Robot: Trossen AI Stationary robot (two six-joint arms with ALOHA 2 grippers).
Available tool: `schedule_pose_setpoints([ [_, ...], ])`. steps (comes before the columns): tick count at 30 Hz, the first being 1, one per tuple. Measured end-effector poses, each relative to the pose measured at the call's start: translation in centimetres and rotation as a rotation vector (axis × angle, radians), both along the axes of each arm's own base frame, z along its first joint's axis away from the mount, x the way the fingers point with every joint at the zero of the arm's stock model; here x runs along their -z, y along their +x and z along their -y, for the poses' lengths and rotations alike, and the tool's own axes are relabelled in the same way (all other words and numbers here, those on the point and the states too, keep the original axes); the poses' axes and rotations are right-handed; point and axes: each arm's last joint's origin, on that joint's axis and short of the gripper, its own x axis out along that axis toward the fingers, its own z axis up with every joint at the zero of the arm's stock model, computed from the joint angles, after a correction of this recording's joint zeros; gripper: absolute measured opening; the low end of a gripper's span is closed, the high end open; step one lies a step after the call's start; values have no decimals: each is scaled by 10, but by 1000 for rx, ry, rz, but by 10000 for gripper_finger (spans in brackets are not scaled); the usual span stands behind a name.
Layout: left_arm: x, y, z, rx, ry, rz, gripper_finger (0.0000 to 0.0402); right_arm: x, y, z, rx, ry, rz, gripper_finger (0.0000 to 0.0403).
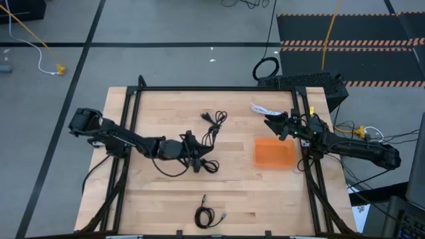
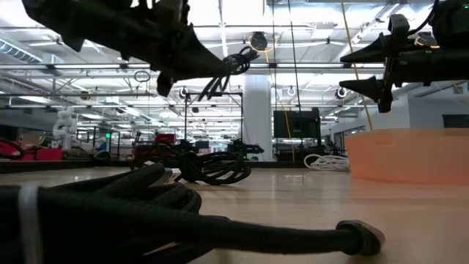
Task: Pick and place USB-C Cables
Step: Put the middle left black charger cable into the orange bin
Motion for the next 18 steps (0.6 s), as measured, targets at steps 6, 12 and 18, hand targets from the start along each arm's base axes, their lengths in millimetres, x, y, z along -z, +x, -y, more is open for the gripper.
schedule_pose_setpoints([
  [6, 7, 10, -7, -14, 52, 53, 17, -5, 0, 0, -6, -6, 51, 256],
  [12, 18, 25, -9, 40, 45, 72, 18, -10, 0, -3, -45, 21, 118, 256],
  [18, 18, 55, -8, 50, 93, 84, 18, -17, 1, -12, -113, -16, 186, 256],
])
